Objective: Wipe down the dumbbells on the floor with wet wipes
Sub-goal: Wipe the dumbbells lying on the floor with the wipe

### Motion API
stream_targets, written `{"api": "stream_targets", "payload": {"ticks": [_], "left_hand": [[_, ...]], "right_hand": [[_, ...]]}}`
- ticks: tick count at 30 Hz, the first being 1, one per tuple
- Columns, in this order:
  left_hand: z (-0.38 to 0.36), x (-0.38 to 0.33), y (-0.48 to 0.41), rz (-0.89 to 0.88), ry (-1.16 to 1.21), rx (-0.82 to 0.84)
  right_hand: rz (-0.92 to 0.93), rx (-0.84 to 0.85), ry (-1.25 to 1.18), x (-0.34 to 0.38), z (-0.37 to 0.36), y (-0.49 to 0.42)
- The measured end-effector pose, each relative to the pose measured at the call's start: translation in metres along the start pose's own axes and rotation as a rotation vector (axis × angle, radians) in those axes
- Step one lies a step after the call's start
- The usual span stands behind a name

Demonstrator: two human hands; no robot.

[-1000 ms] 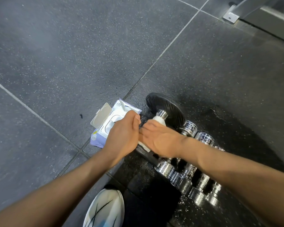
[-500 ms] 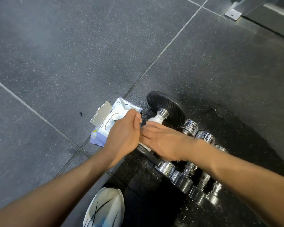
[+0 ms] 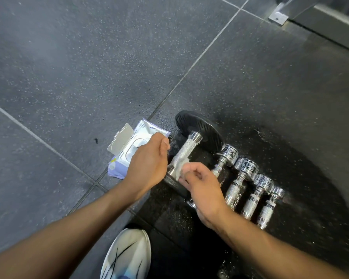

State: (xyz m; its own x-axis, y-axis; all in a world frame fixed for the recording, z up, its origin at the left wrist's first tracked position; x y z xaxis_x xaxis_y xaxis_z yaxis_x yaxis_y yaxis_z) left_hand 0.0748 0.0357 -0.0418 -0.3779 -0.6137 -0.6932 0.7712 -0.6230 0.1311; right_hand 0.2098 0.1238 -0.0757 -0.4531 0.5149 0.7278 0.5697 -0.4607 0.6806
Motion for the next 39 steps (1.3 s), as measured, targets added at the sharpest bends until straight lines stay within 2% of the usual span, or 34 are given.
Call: {"api": "stream_targets", "payload": {"ticks": [2, 4, 7, 12, 20, 23, 26, 29, 31, 32, 35, 39], "left_hand": [[0.0, 0.0, 0.001, 0.014, 0.005, -0.007], [0.0, 0.0, 0.001, 0.03, -0.001, -0.004], [-0.001, -0.001, 0.0, 0.037, -0.004, -0.005], [-0.001, 0.002, 0.0, 0.051, 0.002, -0.004], [-0.002, 0.002, -0.001, 0.052, 0.013, -0.016], [-0.003, 0.003, -0.001, 0.062, 0.028, -0.026], [-0.003, 0.005, 0.0, 0.069, 0.039, -0.023], [-0.002, 0.004, 0.0, 0.063, 0.038, -0.02], [-0.002, 0.003, 0.0, 0.055, 0.042, -0.024], [-0.001, 0.002, 0.0, 0.054, 0.044, -0.026], [-0.002, 0.001, 0.0, 0.057, 0.043, -0.032], [-0.001, 0.002, 0.0, 0.058, 0.061, -0.024]], "right_hand": [[-0.122, -0.02, -0.187, -0.001, 0.0, -0.01], [-0.22, 0.035, -0.297, 0.0, 0.0, -0.02], [-0.327, 0.088, -0.271, 0.0, -0.001, -0.025], [-0.403, 0.157, -0.234, 0.004, 0.007, -0.027], [-0.442, 0.131, -0.174, 0.013, 0.0, -0.027], [-0.373, 0.061, -0.193, 0.021, 0.001, -0.021], [-0.223, -0.059, -0.163, 0.029, 0.009, -0.011], [0.102, -0.123, 0.008, 0.044, 0.012, 0.001], [0.321, -0.048, 0.195, 0.055, 0.005, 0.009], [0.367, 0.007, 0.285, 0.057, 0.001, 0.009], [0.306, 0.102, 0.391, 0.051, -0.009, 0.008], [0.355, -0.061, 0.328, 0.042, -0.003, 0.004]]}}
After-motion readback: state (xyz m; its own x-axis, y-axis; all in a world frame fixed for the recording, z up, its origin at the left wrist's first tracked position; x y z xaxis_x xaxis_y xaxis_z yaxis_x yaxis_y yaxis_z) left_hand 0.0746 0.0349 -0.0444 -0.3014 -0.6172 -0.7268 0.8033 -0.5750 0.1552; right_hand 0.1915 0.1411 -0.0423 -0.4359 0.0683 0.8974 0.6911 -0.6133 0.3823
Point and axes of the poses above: each hand's wrist, its own y-axis away from the middle knuckle, its own z-axis out of the back of the hand, x = y × z, the point moved 3 cm from there along -y, towards the middle knuckle, and after that the axes turned 6 degrees about -z, right-handed, at the moved point
